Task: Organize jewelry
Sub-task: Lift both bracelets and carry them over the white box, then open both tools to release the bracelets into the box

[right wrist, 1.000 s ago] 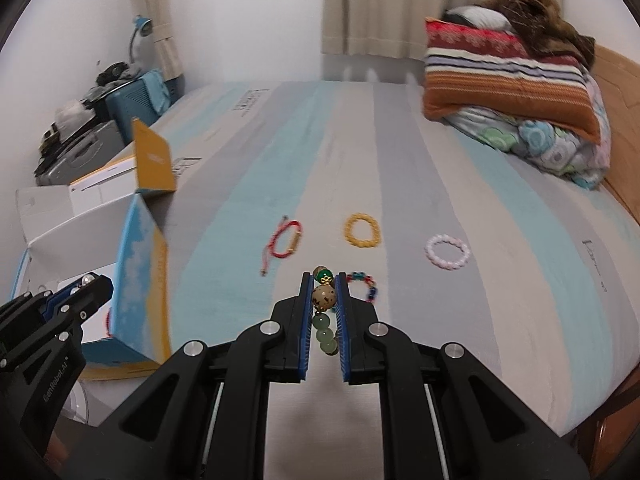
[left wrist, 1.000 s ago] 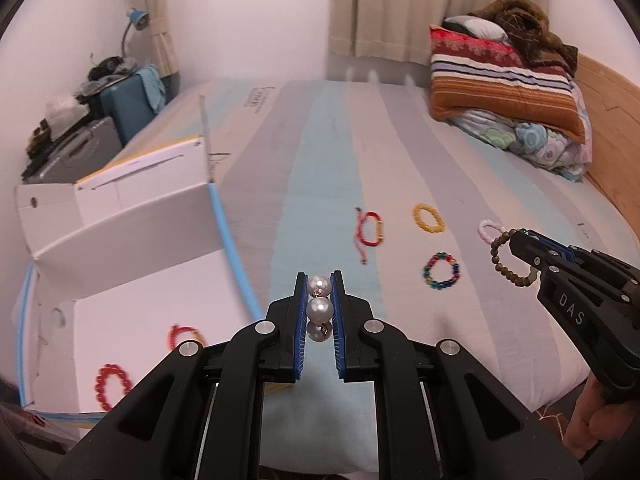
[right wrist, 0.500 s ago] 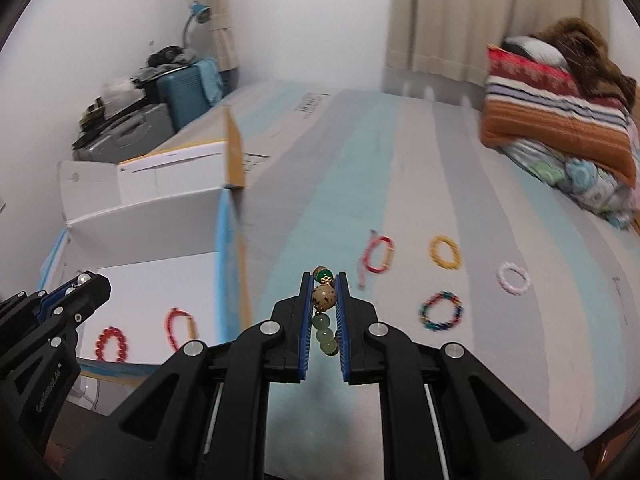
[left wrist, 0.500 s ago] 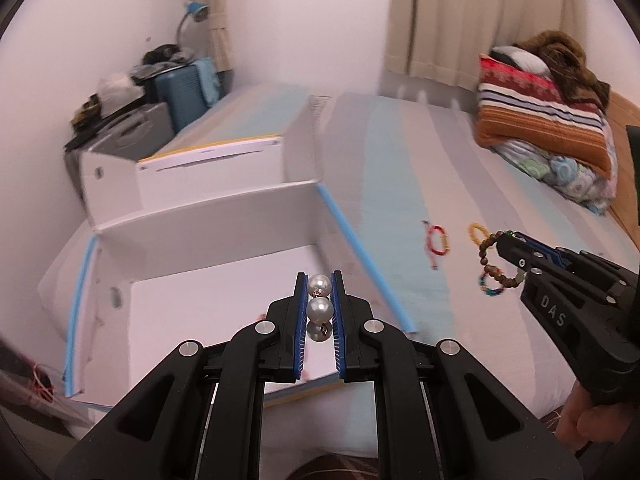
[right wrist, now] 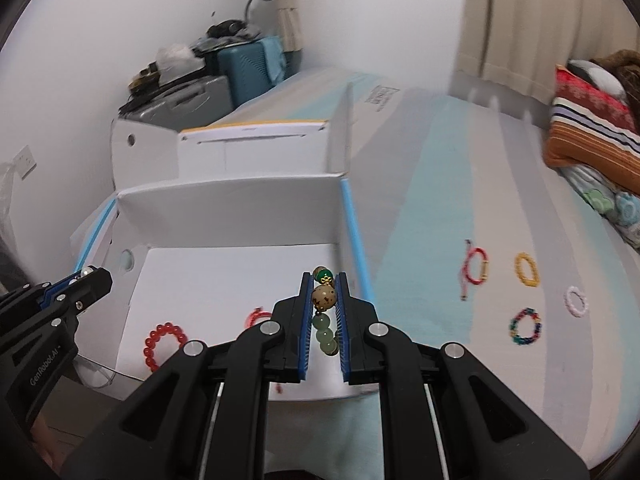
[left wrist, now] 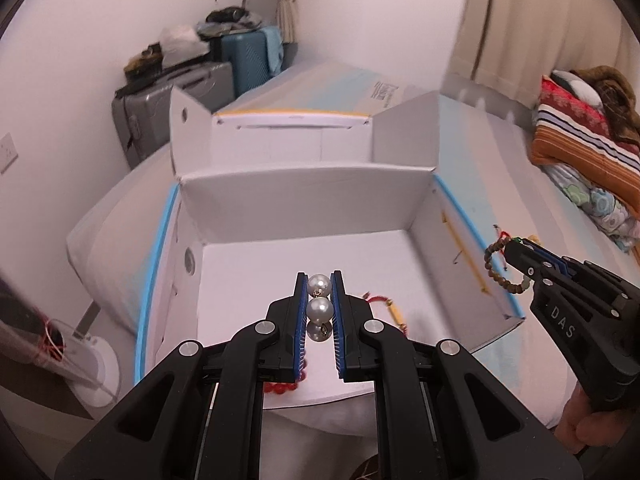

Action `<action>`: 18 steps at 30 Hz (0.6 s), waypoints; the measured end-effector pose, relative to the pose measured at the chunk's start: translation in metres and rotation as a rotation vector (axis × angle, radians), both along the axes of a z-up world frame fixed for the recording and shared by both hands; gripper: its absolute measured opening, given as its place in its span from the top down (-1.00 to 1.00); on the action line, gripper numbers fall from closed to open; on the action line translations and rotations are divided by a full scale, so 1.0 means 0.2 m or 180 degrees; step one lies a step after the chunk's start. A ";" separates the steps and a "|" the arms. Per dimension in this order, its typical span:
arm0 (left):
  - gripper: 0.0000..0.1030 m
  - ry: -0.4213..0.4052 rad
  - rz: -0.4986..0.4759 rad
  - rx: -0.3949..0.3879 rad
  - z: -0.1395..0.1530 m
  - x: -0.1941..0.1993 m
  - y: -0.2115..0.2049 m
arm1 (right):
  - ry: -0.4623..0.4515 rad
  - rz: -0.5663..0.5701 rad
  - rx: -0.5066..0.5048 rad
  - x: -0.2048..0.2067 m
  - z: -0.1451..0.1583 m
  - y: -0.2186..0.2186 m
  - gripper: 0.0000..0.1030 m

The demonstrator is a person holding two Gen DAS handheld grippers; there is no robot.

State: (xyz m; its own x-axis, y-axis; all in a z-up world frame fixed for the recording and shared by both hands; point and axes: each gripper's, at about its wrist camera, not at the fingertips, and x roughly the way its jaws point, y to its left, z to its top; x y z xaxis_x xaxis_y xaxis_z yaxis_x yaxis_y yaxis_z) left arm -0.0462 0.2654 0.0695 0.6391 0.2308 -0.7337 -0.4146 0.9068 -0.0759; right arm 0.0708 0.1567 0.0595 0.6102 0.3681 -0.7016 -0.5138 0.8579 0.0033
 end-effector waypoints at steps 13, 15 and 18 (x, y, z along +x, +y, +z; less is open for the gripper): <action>0.80 0.0485 0.0121 -0.0158 -0.28 0.07 0.27 | 0.0422 0.0179 -0.0386 0.07 -0.27 0.29 0.80; 0.80 0.0586 0.0159 -0.0174 -0.33 0.08 0.31 | 0.0520 0.0186 -0.0442 0.09 -0.31 0.32 0.80; 0.80 0.0685 0.0198 -0.0215 -0.38 0.09 0.36 | 0.0605 0.0200 -0.0512 0.11 -0.36 0.35 0.80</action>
State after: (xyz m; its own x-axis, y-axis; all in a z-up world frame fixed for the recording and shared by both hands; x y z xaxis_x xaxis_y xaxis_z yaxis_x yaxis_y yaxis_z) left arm -0.0273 0.3366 -0.0058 0.4524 0.2107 -0.8666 -0.4827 0.8749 -0.0393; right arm 0.0927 0.2261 -0.0118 0.4410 0.2755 -0.8542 -0.5693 0.8216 -0.0290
